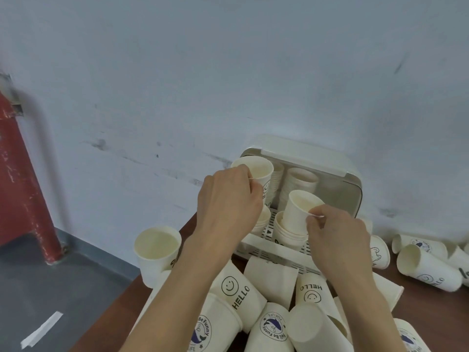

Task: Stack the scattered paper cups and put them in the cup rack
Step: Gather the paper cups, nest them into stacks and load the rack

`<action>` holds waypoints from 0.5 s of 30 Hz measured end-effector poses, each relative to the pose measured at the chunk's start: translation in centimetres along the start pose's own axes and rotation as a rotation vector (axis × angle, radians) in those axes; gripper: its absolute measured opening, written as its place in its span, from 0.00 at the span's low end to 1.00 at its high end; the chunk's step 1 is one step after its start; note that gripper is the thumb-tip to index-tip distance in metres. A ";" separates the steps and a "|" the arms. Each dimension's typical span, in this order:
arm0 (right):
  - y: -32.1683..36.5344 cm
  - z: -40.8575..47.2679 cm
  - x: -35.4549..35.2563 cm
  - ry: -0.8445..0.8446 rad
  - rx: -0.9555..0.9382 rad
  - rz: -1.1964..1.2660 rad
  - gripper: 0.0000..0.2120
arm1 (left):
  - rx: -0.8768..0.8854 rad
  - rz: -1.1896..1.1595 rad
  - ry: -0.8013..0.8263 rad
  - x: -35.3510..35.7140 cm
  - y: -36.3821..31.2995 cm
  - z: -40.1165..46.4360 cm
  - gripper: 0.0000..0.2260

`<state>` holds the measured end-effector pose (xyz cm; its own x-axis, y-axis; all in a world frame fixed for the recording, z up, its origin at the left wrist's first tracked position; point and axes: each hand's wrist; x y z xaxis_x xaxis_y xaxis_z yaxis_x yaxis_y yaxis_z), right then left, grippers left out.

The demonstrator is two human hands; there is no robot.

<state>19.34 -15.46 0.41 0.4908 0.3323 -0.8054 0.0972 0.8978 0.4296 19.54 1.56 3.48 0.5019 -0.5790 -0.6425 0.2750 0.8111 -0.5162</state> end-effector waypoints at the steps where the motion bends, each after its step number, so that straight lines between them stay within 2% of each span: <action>1: 0.0 0.0 0.1 0.021 -0.001 0.002 0.12 | 0.003 0.001 0.005 0.1 0.0 0.0 0.11; 7: 0.2 -0.2 0.4 0.190 -0.037 -0.064 0.15 | 0.069 0.024 0.078 1.4 0.4 -0.2 0.09; 15: -0.3 -0.2 1.1 0.353 -0.069 -0.151 0.12 | 0.088 0.073 0.086 2.1 1.2 0.0 0.10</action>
<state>19.65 -15.28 -0.71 0.1464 0.2630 -0.9536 0.0812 0.9576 0.2765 20.95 1.32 1.53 0.4521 -0.5199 -0.7248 0.3131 0.8534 -0.4168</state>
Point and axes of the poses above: each hand's wrist, its own z-axis towards the middle knuckle, its own x-axis out of the palm, y = z × x, and after that the axes turned 6 degrees about x, right-handed
